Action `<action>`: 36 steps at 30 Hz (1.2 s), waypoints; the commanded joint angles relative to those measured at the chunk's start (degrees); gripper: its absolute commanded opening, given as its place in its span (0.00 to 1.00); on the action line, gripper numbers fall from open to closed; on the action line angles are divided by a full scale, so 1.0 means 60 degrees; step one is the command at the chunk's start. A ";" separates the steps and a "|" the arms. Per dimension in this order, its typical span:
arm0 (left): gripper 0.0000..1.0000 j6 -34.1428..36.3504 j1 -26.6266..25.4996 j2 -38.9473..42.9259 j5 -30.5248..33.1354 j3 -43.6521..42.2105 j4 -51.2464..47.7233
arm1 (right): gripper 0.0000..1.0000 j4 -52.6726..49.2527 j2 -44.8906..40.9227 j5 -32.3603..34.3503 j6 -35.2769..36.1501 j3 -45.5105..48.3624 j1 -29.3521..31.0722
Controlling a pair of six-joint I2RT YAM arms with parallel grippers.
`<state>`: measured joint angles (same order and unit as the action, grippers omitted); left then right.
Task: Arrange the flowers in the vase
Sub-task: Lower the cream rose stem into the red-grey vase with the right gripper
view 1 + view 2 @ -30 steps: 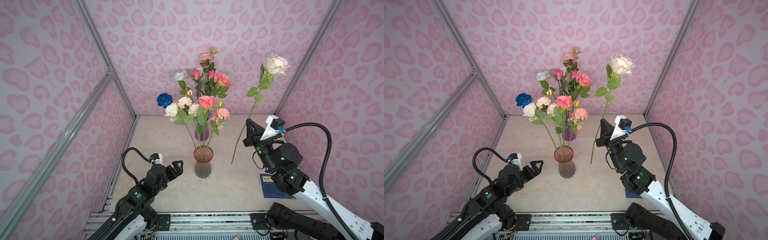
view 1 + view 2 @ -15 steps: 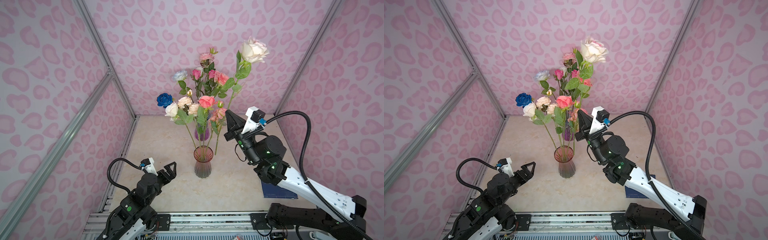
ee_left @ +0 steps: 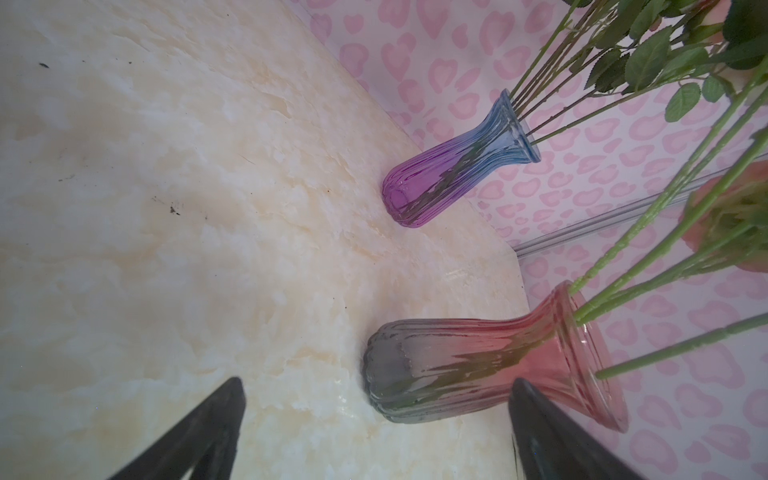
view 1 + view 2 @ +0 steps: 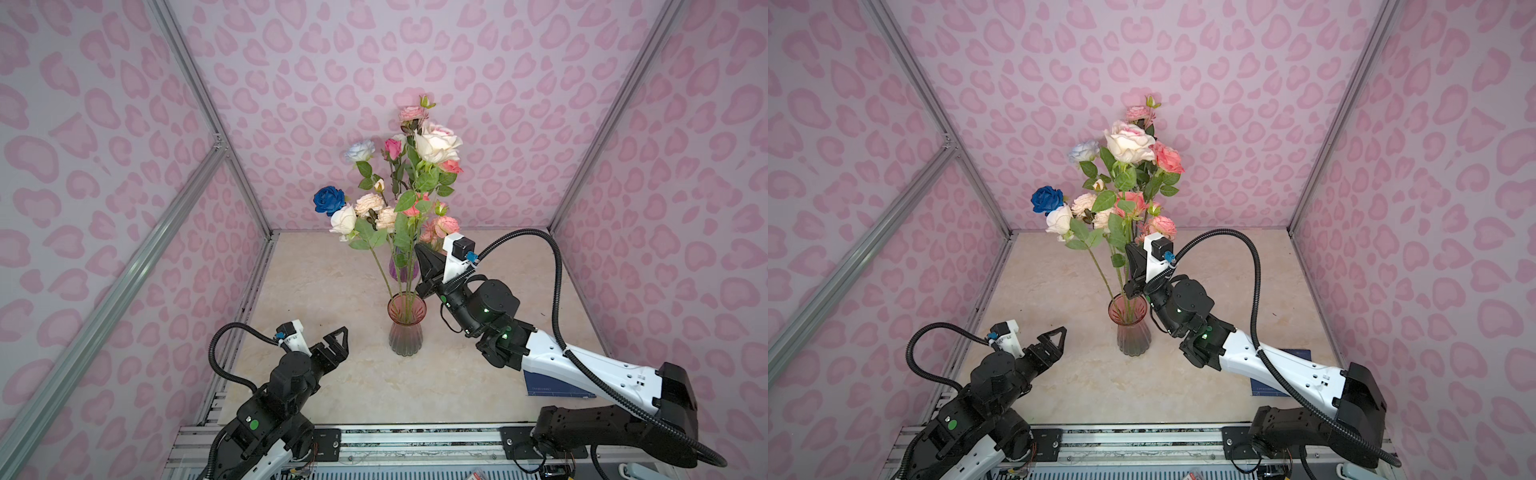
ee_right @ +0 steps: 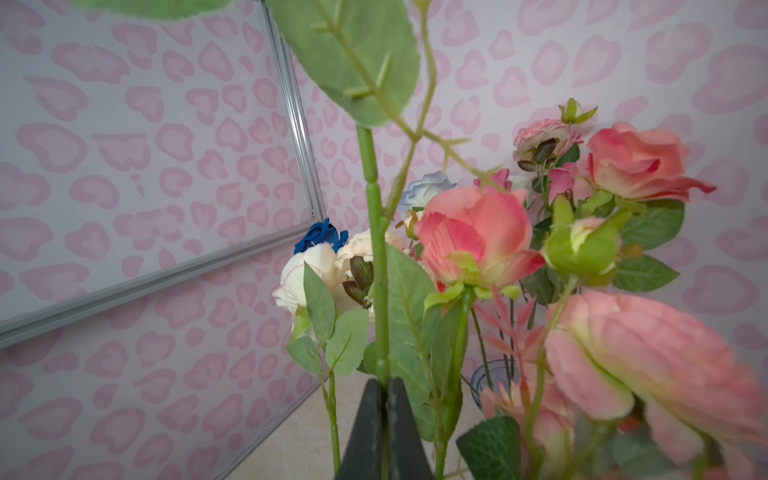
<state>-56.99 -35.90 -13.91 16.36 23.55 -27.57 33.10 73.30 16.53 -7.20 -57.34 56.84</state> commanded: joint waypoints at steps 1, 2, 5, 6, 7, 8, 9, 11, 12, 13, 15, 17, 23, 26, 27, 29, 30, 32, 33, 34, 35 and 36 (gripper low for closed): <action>1.00 -0.0125 0.0007 0.0039 0.0116 -0.0094 0.0001 | 0.00 0.0232 0.0040 0.0130 -0.0498 0.0362 0.0057; 1.00 -0.0136 0.0014 0.0034 0.0123 -0.0113 0.0022 | 0.00 0.0244 0.0055 0.0144 -0.0563 0.0443 0.0074; 1.00 -0.0184 0.0007 -0.0053 0.0090 -0.0146 0.0138 | 0.00 0.0065 0.0176 -0.0038 -0.0804 0.0499 0.0064; 1.00 -0.0184 0.0010 -0.0093 0.0079 -0.0144 0.0157 | 0.00 -0.0105 0.0240 -0.0122 -0.0835 0.0475 0.0101; 1.00 -0.0191 0.0007 -0.0152 0.0057 -0.0137 0.0187 | 0.00 -0.0249 0.0284 -0.0148 -0.0821 0.0474 0.0157; 1.00 -0.0177 0.0007 -0.0202 0.0058 -0.0118 0.0190 | 0.00 -0.0316 0.0307 -0.0135 -0.0797 0.0524 0.0214; 1.00 -0.0162 0.0007 -0.0224 0.0053 -0.0103 0.0164 | 0.00 -0.0352 0.0322 -0.0121 -0.0770 0.0582 0.0273; 1.00 -0.0155 0.0007 -0.0268 0.0032 -0.0105 0.0124 | 0.01 -0.0512 0.0332 -0.0272 -0.0850 0.0632 0.0316; 1.00 -0.0155 0.0007 -0.0260 0.0027 -0.0132 0.0101 | 0.01 -0.0549 0.0341 -0.0506 -0.0839 0.0626 0.0314; 1.00 -0.0179 0.0007 -0.0246 0.0038 -0.0173 0.0138 | 0.01 -0.0699 0.0376 -0.0629 -0.0845 0.0575 0.0355; 1.00 -0.0254 0.0007 -0.0216 0.0045 -0.0290 0.0260 | 0.01 -0.1108 0.0474 -0.0445 -0.0836 0.0405 0.0443; 1.00 -0.0317 0.0007 -0.0213 -0.0035 -0.0327 0.0412 | 0.02 -0.1329 0.0527 -0.0429 -0.0820 0.0369 0.0460; 1.00 -0.0257 0.0007 -0.0353 -0.0071 -0.0276 0.0420 | 0.04 -0.1980 0.0628 -0.0849 -0.0896 0.0165 0.0502; 1.00 -0.0279 0.0007 -0.0356 -0.0079 -0.0305 0.0442 | 0.05 -0.2045 0.0601 -0.0688 -0.0907 0.0176 0.0531; 1.00 -0.0308 0.0010 -0.0362 -0.0081 -0.0332 0.0464 | 0.06 -0.2066 0.0587 -0.0612 -0.0937 0.0193 0.0530; 1.00 -0.0330 0.0007 -0.0361 -0.0136 -0.0359 0.0512 | 0.07 -0.2074 0.0550 -0.0573 -0.0952 0.0194 0.0534; 1.00 -0.0309 0.0007 -0.0363 -0.0147 -0.0353 0.0509 | 0.08 -0.2075 0.0534 -0.0560 -0.0959 0.0209 0.0535; 1.00 -0.0272 0.0007 -0.0373 -0.0111 -0.0341 0.0486 | 0.09 -0.2088 0.0500 -0.0472 -0.0975 0.0222 0.0535; 1.00 -0.0272 0.0007 -0.0373 -0.0106 -0.0330 0.0481 | 0.11 -0.2104 0.0484 -0.0429 -0.0981 0.0240 0.0532; 1.00 -0.0259 0.0007 -0.0377 -0.0118 -0.0319 0.0479 | 0.11 -0.2153 0.0437 -0.0412 -0.1007 0.0229 0.0543; 1.00 -0.0257 0.0007 -0.0363 -0.0130 -0.0296 0.0476 | 0.14 -0.2188 0.0408 -0.0385 -0.1007 0.0233 0.0537; 1.00 -0.0243 -0.0001 -0.0374 -0.0112 -0.0296 0.0479 | 0.16 -0.2191 0.0381 -0.0369 -0.1010 0.0246 0.0543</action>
<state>-58.39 -35.90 -15.99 15.42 21.56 -26.33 19.90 75.94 13.47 -12.95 -56.07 59.99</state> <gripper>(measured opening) 0.997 0.144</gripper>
